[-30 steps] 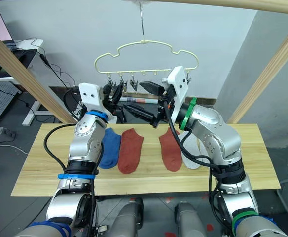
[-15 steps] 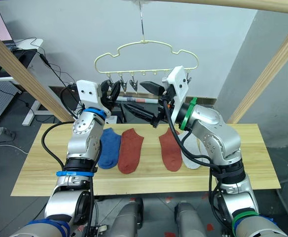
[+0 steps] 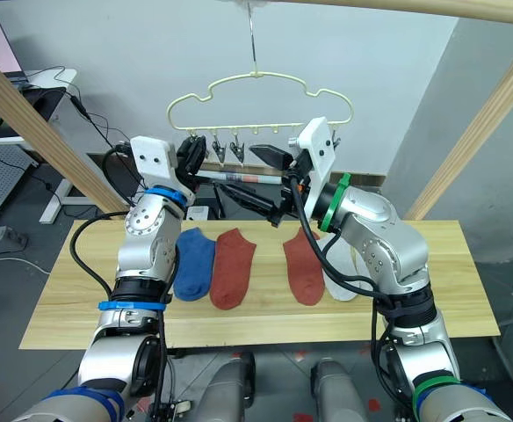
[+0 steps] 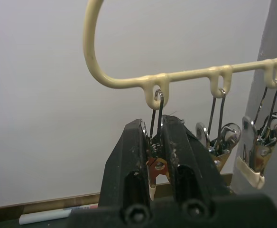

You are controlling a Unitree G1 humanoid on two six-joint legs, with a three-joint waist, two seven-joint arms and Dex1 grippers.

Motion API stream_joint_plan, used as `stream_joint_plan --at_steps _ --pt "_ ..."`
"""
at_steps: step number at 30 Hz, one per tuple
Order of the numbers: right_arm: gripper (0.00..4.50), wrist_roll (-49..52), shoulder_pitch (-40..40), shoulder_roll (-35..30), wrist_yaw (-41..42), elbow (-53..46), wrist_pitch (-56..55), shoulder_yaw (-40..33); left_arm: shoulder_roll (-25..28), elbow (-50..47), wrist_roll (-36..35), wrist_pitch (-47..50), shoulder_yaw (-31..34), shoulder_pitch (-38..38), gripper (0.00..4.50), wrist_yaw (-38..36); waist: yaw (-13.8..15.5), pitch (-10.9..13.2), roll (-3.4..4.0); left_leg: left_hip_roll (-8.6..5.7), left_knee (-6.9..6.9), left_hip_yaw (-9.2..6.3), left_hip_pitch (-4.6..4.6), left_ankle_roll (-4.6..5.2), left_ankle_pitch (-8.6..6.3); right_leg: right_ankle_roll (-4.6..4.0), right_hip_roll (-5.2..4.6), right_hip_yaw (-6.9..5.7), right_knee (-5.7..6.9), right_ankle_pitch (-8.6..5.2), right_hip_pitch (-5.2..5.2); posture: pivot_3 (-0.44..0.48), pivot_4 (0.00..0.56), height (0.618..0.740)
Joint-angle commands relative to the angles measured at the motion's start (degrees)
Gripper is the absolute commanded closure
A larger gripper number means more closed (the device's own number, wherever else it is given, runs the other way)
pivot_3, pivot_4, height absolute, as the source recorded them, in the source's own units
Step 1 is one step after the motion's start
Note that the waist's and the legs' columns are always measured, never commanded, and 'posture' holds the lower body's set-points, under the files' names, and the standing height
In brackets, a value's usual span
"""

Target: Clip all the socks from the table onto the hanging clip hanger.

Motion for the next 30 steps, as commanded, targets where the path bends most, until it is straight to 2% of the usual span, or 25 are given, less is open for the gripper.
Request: stream_joint_plan --at_steps 1,6,12,17,20,23,30 --pt "0.0 1.21 1.03 -0.27 -0.8 -1.74 0.68 -1.41 1.08 -1.21 0.28 -0.9 0.27 -0.89 4.31 -0.85 0.02 0.0 0.0 0.0 0.0 -0.01 0.0 0.0 0.0 0.0 0.0 -0.01 0.0 0.0 0.0 -0.007 0.276 0.74" --pt "0.0 -10.79 5.02 -7.17 -9.02 1.96 2.56 0.49 2.46 -6.81 0.0 5.35 -1.07 2.6 4.31 -2.41 0.16 0.0 0.0 -0.02 0.0 0.01 -0.01 0.0 0.0 0.0 -0.04 0.01 0.0 0.0 0.0 0.002 0.271 0.74" --pt "0.0 -21.18 10.37 -15.16 -11.55 8.8 0.91 3.15 3.97 -16.1 -3.6 16.79 -0.85 6.56 4.31 -4.02 -0.11 0.0 0.0 -0.03 0.0 0.09 0.0 -0.02 0.01 0.01 -0.08 0.05 0.01 0.0 -0.03 -0.018 0.267 0.74" --pt "0.0 -25.13 12.55 -15.78 -12.88 17.08 1.62 3.37 5.59 -20.96 -8.49 26.03 1.02 6.95 4.31 -5.26 -0.42 0.0 0.0 0.02 0.0 0.09 0.04 -0.02 0.01 0.2 0.02 0.09 0.05 -0.11 -0.04 -0.017 0.26 0.74" --pt "0.0 -25.6 13.96 -13.88 -14.88 21.22 2.42 1.69 6.2 -23.21 -10.87 30.22 1.79 7.07 4.31 -5.51 -0.3 0.0 0.0 0.0 0.01 0.09 0.04 -0.02 0.01 0.2 0.02 0.1 0.05 -0.11 -0.03 -0.005 0.256 0.74" --pt "0.0 -24.9 15.49 -10.76 -18.0 24.24 3.94 -1.42 6.63 -24.88 -12.01 32.35 2.3 7.34 4.31 -5.34 -0.16 0.0 0.0 0.0 0.01 0.09 0.03 -0.02 0.01 0.18 0.01 0.11 0.04 -0.09 -0.02 0.005 0.253 0.74" --pt "0.0 -27.4 14.7 -9.29 -22.2 32.15 -0.83 -3.17 6.5 -27.5 -12.74 34.22 2.29 8.72 4.31 -5.09 -0.13 0.0 0.0 -0.03 0.04 0.12 0.03 -0.02 0.02 0.23 -0.01 0.15 0.04 -0.05 -0.01 0.014 0.251 0.74"
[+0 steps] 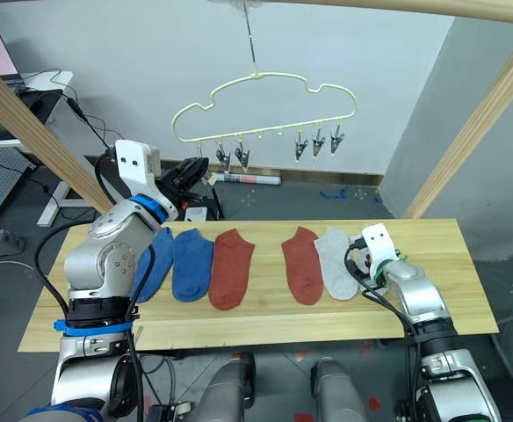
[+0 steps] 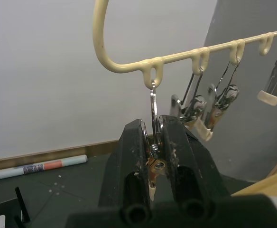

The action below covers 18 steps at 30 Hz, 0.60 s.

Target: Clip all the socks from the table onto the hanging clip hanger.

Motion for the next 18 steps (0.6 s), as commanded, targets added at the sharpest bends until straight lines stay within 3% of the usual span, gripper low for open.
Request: stream_joint_plan --at_steps 1,6,18 --pt "0.0 -0.89 -1.27 0.42 -2.72 2.48 -2.84 -3.11 0.17 -3.47 -0.98 0.71 0.61 0.59 4.31 0.19 0.02 0.0 0.0 0.0 0.0 0.0 0.0 0.0 0.0 0.0 0.0 0.0 0.0 0.0 0.0 0.014 0.251 0.74" --pt "0.0 0.66 -2.19 3.16 -6.56 2.88 -2.1 -8.0 0.49 -4.27 -1.05 0.97 0.72 1.21 4.31 0.05 -0.02 0.0 0.0 0.01 0.0 -0.01 0.0 -0.01 0.01 -0.02 0.01 -0.01 0.01 0.02 0.0 0.028 0.252 0.74" --pt "0.0 1.32 -2.88 5.82 -9.35 9.33 -1.14 -11.92 0.11 -3.41 -0.91 0.49 0.1 -0.09 4.31 -0.08 0.14 -0.01 0.0 0.0 0.0 -0.01 0.0 -0.01 0.01 -0.14 0.01 -0.01 0.02 0.12 0.01 0.027 0.238 0.74"
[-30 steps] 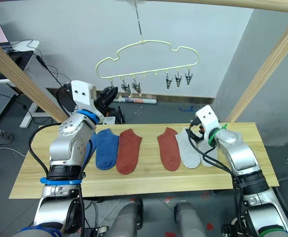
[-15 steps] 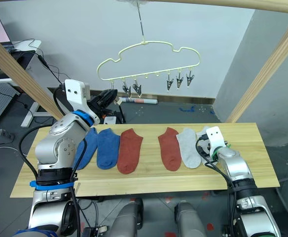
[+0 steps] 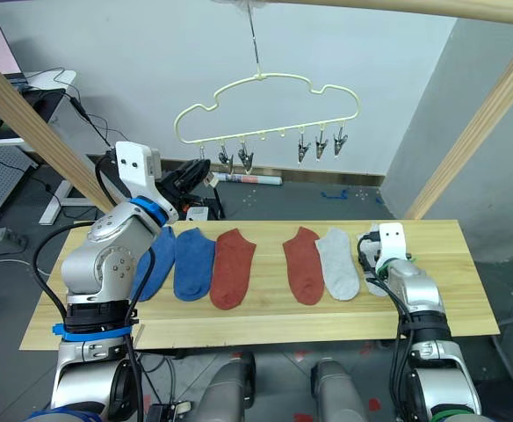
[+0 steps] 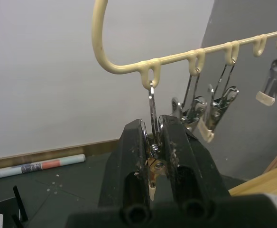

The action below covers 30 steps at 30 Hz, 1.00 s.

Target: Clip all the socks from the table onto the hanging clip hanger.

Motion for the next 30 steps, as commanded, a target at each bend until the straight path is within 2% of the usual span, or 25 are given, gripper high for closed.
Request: stream_joint_plan --at_steps 1,4,7,18,22,25,30 --pt "0.0 0.42 0.95 0.41 -1.48 0.53 1.07 -1.9 0.26 -1.07 -0.24 -0.77 0.24 -0.8 4.31 -0.59 0.0 0.0 0.0 0.0 0.01 0.0 0.0 0.0 0.0 0.0 0.0 0.0 0.01 0.0 0.0 0.027 0.238 0.74" --pt "0.0 1.86 1.54 1.58 -1.36 0.27 2.46 -3.32 0.18 -0.9 -0.18 -0.86 0.13 -0.9 4.31 -0.62 0.0 -0.01 -0.01 0.0 0.03 -0.01 0.0 -0.01 0.0 0.01 0.0 0.0 0.02 0.01 0.01 0.023 0.241 0.74" --pt "0.57 2.93 2.85 2.73 -1.44 -1.45 3.99 -4.48 0.06 -0.38 0.02 -1.1 0.09 -1.3 4.31 -0.45 0.0 -0.02 -0.03 0.0 0.04 -0.02 0.0 0.0 0.0 0.02 0.0 -0.01 0.02 0.02 0.03 0.019 0.236 0.74" --pt "4.46 3.04 6.04 2.08 -0.36 -7.15 4.89 -4.8 -0.11 0.35 0.38 -1.75 0.06 -1.72 4.31 -0.35 -0.01 -0.13 -0.13 0.01 0.1 -0.03 0.02 0.0 0.01 0.06 0.01 -0.01 0.03 0.04 0.06 0.021 0.231 0.74" --pt "4.46 3.05 8.35 0.46 3.88 -15.06 3.17 -1.77 -0.77 1.02 -1.28 -0.18 0.99 -2.3 4.31 -0.11 -0.01 -0.13 -0.13 0.01 0.1 -0.02 0.02 0.0 0.01 0.06 0.01 0.0 0.03 0.05 0.05 0.014 0.237 0.74" --pt "4.46 2.66 11.34 -3.35 10.5 -26.12 0.52 3.39 -2.47 1.78 -7.12 5.71 4.37 -3.81 4.31 1.31 -0.02 -0.12 -0.12 0.0 0.09 -0.02 0.0 0.0 0.01 0.07 0.01 0.0 0.04 0.04 0.02 0.01 0.24 0.74" --pt "4.46 6.14 12.96 -5.98 17.05 -39.19 2.85 6.86 -4.05 3.23 -18.98 17.22 11.48 -6.7 4.31 4.07 -0.28 -0.11 -0.1 0.03 0.16 -0.04 -0.01 0.0 0.01 0.32 0.04 0.01 0.08 -0.07 0.02 -0.004 0.241 0.74"
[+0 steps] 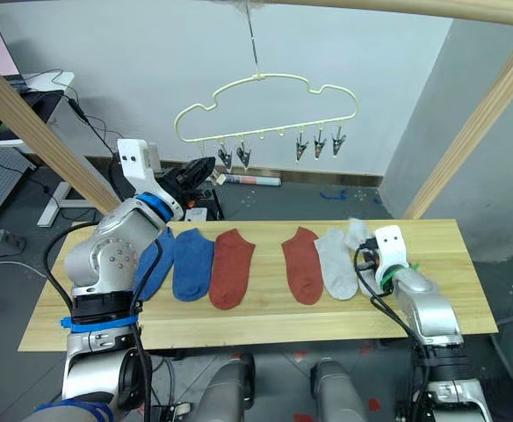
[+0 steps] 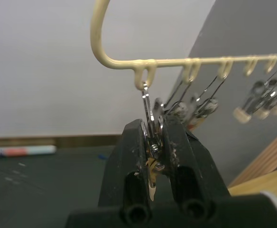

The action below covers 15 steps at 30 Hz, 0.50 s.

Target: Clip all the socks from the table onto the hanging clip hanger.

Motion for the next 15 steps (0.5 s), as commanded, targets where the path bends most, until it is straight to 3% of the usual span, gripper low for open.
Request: stream_joint_plan --at_steps 1,7,15 --pt "4.46 3.73 0.3 -0.64 4.54 -10.06 2.55 2.65 -0.35 -0.55 -9.55 7.77 5.53 -2.43 4.31 2.33 -0.01 0.0 0.0 0.02 0.02 -0.02 0.01 0.0 0.0 -0.01 0.03 -0.01 0.01 0.0 0.0 -0.004 0.241 0.74" --pt "4.46 6.9 -5.51 5.88 4.43 -15.26 7.74 9.41 -1.41 0.04 -21.24 15.87 11.24 -5.24 4.31 8.36 0.01 0.0 0.0 0.02 0.09 -0.08 0.01 -0.01 0.0 -0.06 0.01 -0.03 0.11 0.04 0.01 -0.007 0.245 0.74" --pt "4.46 5.42 -11.73 12.29 3.27 -11.06 5.43 13.96 -0.7 -1.14 -24.84 17.17 9.85 -5.5 4.31 10.44 0.46 0.0 -0.01 -0.04 0.26 -0.11 -0.02 -0.02 0.01 -0.23 -0.07 -0.05 0.21 0.14 0.03 -0.007 0.245 0.74"
